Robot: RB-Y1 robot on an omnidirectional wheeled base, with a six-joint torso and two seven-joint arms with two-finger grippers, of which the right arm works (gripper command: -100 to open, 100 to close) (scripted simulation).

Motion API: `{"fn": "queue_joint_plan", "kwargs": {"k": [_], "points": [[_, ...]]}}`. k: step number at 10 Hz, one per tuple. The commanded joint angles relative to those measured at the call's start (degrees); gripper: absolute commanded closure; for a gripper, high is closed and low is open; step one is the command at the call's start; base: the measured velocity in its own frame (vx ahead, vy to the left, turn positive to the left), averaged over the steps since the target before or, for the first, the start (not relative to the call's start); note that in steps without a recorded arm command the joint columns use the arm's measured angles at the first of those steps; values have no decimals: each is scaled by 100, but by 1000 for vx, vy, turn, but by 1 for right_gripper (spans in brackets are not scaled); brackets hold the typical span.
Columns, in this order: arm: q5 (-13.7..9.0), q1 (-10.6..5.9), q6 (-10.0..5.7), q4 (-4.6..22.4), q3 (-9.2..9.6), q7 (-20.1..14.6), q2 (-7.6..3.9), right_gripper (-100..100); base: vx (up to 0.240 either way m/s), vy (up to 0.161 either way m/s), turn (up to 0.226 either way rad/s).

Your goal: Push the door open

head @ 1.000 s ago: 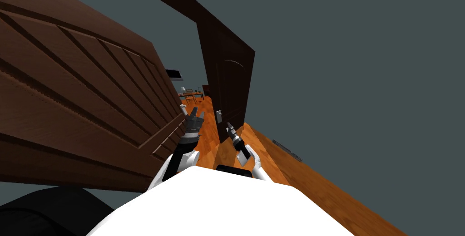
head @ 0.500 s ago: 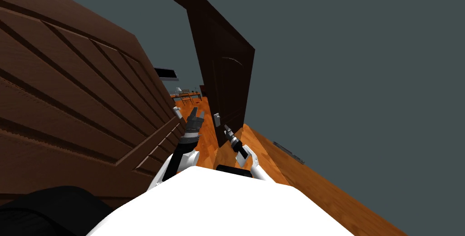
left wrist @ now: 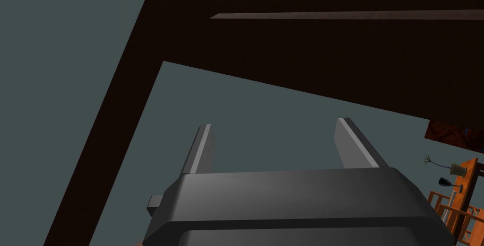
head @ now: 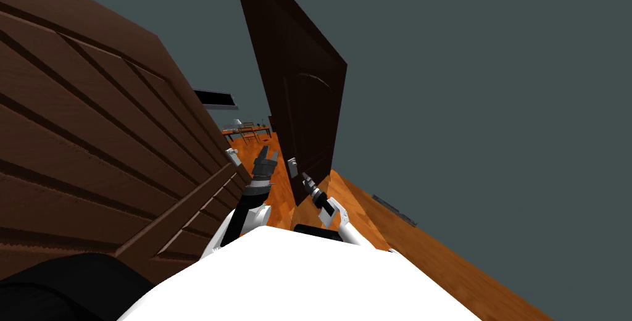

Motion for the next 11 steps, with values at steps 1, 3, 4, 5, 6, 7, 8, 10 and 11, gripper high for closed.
{"fn": "queue_joint_plan", "kwargs": {"k": [1,3,4,5,6,7,8,10,11], "points": [[-8,-111,6,190,105,-26,35,-100,123,66,-50],[-1,-98,5,203,111,-9,55,-100,107,47,-26],[-1,-106,-12,260,86,7,51,-100,71,68,38],[0,-106,-17,276,75,13,52,-100,114,126,28],[1,-107,-28,311,50,27,59,-100,126,139,33],[2,-108,-33,331,36,35,66,-100,135,140,28],[3,-109,-46,370,8,51,87,-100,134,173,34],[4,-110,-63,427,-31,74,134,-100,135,150,36],[5,-111,-73,459,-54,86,170,-100,147,177,43]]}}
